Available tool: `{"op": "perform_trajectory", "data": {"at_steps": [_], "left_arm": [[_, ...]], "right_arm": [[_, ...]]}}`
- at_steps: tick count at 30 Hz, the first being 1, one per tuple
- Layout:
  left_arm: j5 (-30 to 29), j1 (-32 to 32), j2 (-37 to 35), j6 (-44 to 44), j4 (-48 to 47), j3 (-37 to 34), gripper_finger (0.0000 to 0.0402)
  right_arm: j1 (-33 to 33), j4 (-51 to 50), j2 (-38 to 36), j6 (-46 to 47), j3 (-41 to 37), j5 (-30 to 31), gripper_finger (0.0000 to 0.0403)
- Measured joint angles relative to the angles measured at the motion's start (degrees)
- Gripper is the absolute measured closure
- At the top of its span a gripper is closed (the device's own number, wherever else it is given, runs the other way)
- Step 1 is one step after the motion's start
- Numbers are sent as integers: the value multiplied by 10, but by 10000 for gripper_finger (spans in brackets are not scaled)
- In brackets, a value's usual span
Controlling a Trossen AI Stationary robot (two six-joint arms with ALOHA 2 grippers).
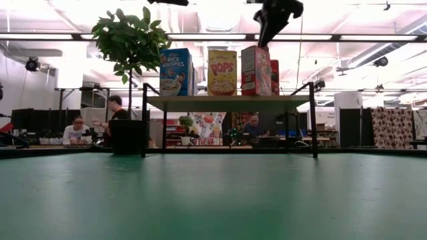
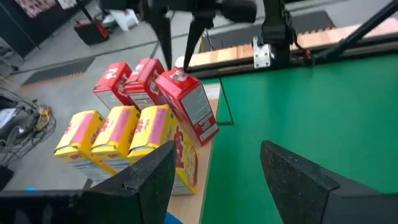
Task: Stack cereal on shelf
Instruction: Put the red cereal box on the shelf
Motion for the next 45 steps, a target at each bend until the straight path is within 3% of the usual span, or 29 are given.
{"op": "perform_trajectory", "data": {"at_steps": [8, 15, 22, 45], "left_arm": [[0, 0, -48, -1, 21, -53, 185], [0, 0, -53, 0, 21, -72, 185], [0, 0, -49, 5, 22, -73, 185], [1, 0, -50, 2, 18, -73, 185]], "right_arm": [[0, -61, 66, 11, 101, 7, 199], [0, -75, 70, 22, 139, 8, 151], [0, -83, 73, 40, 143, -46, 144], [-3, -85, 112, 26, 129, -37, 158]]}}
